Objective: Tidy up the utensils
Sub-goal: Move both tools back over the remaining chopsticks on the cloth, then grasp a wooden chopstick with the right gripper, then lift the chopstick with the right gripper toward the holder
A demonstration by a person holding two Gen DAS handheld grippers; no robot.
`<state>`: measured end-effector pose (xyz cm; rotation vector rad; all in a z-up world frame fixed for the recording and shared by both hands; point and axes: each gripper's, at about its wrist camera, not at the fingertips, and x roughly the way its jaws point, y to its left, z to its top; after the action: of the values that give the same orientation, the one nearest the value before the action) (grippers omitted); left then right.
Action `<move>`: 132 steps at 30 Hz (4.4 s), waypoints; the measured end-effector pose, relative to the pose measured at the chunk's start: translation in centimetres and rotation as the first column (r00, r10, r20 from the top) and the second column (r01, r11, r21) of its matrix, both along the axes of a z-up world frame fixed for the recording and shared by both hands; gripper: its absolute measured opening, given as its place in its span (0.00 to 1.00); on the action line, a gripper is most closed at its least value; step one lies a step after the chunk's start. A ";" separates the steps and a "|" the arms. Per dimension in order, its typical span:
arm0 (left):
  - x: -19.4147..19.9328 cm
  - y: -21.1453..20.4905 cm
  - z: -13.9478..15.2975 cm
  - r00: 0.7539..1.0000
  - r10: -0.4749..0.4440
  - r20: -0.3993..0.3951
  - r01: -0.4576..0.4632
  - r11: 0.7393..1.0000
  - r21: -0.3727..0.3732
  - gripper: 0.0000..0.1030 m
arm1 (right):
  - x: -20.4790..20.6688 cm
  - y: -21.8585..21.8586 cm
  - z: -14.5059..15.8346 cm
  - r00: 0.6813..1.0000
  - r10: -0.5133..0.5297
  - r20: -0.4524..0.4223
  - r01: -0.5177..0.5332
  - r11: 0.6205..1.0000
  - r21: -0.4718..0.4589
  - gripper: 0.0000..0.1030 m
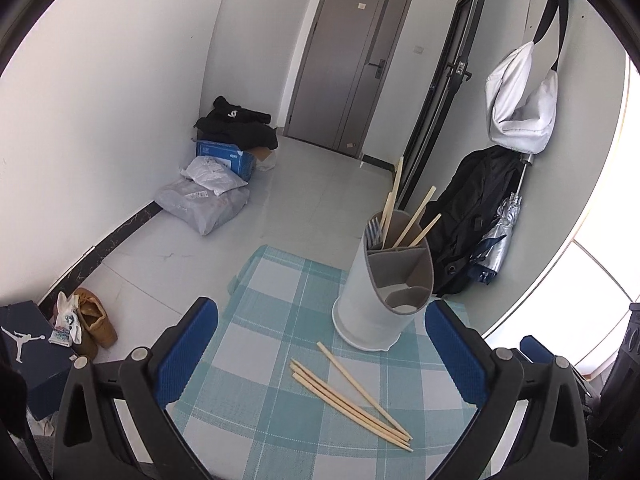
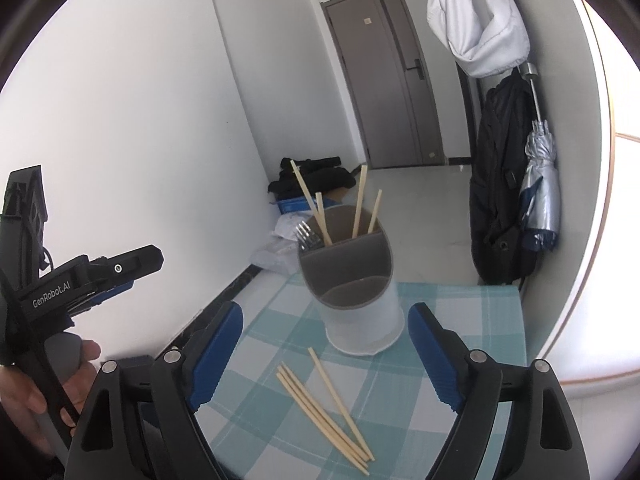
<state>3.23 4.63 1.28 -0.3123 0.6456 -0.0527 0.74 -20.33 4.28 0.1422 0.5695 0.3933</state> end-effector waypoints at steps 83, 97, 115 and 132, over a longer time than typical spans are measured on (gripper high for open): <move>2.9 7.6 -8.8 0.942 0.128 -0.309 -0.163 0.983 -0.088 0.99 | 9.9 7.1 -14.0 0.807 0.153 -0.570 -0.440 0.800 -0.407 0.18; 3.9 4.9 -11.5 0.904 0.075 -0.420 -0.099 0.995 -0.034 0.99 | 10.4 6.8 -13.2 0.841 0.195 -0.506 -0.361 0.897 -0.256 0.05; 6.4 -0.7 -14.0 0.857 0.065 -0.510 0.035 0.983 0.183 0.99 | 12.5 -2.2 -9.1 0.895 0.167 -0.413 -0.086 0.975 0.207 0.05; 7.1 -1.2 -14.9 0.807 0.068 -0.587 0.045 0.983 0.176 0.99 | 10.3 -3.3 -6.6 0.934 0.162 -0.319 -0.109 0.978 0.177 0.05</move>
<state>10.31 3.40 -13.67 -0.1482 1.2669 0.1234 11.07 -23.59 -2.34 0.3265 0.8857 0.5550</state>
